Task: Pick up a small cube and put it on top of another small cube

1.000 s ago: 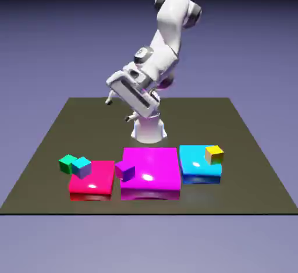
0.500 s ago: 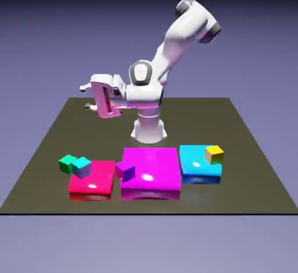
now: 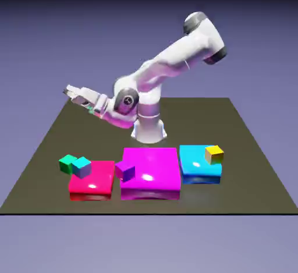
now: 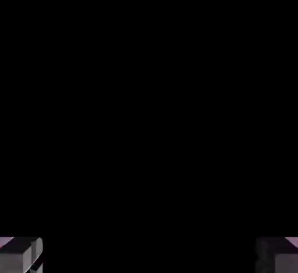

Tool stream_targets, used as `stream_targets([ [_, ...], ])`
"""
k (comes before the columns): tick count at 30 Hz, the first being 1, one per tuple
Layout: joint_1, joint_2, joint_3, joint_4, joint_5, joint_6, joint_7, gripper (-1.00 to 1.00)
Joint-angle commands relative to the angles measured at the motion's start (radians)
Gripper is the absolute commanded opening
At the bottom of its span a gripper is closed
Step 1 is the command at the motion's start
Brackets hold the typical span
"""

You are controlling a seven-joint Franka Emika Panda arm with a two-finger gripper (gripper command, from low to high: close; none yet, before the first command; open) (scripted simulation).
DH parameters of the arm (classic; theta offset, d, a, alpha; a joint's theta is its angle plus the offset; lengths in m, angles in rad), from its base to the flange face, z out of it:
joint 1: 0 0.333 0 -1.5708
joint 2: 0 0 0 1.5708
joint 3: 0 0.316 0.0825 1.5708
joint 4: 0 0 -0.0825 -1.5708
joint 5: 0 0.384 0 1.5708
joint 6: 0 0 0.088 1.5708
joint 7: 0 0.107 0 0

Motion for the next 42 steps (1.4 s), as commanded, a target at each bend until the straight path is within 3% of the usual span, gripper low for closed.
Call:
stream_targets([
  [1,-0.036,-0.007,0.03,-0.001,-0.038,-0.022,0.012,0.0],
  [25,-0.897,-0.177,0.751,-0.017,-0.929,-0.533,0.293,0.0],
  [31,-0.951,-0.226,0.77,0.152,-0.935,-0.437,0.27,0.0],
  [32,-0.951,-0.226,0.77,0.152,-0.935,-0.437,0.27,-1.0],
  [38,-0.886,-0.19,0.744,-0.017,-0.929,-0.54,0.306,-1.0],
  [42,-0.76,-0.335,0.662,-0.021,-0.928,-0.614,0.462,-1.0],
])
